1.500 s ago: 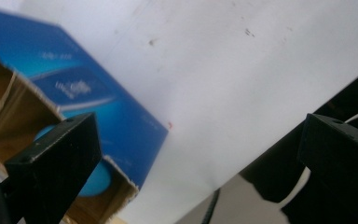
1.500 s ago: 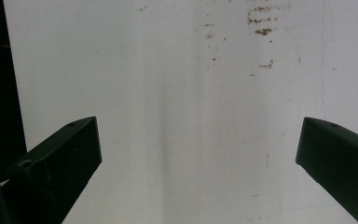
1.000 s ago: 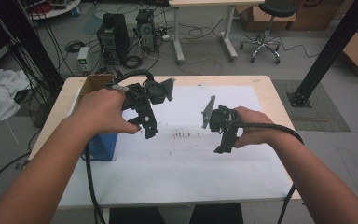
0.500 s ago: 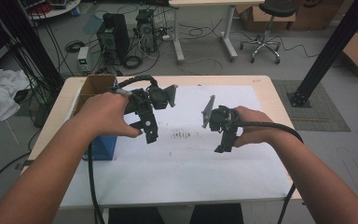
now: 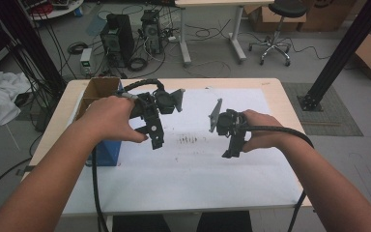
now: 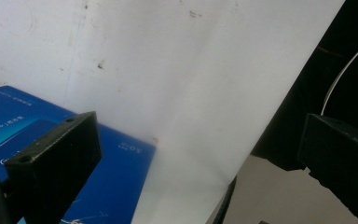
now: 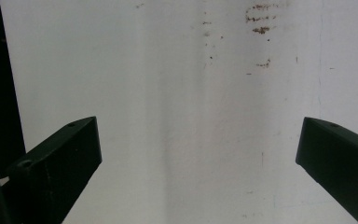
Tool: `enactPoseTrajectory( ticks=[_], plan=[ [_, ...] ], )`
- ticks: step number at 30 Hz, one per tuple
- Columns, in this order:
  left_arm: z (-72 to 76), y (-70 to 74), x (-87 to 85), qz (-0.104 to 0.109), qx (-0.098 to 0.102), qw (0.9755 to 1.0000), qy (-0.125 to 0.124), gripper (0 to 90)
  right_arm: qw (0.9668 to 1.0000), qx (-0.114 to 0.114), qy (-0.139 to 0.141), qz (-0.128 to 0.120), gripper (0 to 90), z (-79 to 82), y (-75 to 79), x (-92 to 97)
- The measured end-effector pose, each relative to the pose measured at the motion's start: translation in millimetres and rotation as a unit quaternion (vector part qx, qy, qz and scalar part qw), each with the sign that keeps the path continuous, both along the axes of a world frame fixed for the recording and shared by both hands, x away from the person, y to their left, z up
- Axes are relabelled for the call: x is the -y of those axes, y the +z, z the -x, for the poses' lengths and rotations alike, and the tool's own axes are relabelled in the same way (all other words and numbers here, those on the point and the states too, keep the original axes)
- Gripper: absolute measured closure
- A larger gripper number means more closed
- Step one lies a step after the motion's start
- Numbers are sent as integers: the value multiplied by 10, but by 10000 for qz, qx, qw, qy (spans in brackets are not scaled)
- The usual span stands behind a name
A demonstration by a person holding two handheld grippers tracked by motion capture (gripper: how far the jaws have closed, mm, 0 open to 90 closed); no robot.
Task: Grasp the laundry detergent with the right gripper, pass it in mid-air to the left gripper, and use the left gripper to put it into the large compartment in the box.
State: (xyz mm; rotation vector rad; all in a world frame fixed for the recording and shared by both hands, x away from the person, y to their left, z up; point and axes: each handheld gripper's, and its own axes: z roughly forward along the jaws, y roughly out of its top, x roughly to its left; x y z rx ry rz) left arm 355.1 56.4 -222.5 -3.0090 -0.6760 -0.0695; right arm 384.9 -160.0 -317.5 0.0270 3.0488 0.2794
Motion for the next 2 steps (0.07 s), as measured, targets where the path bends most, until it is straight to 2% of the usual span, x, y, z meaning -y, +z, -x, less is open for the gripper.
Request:
enactPoseTrajectory(
  ticks=[2],
  plan=[
    [-1,-7,11,-27,-16,10000,-5,1,10000,9,-4,-5,0,1,2,2]
  ],
)
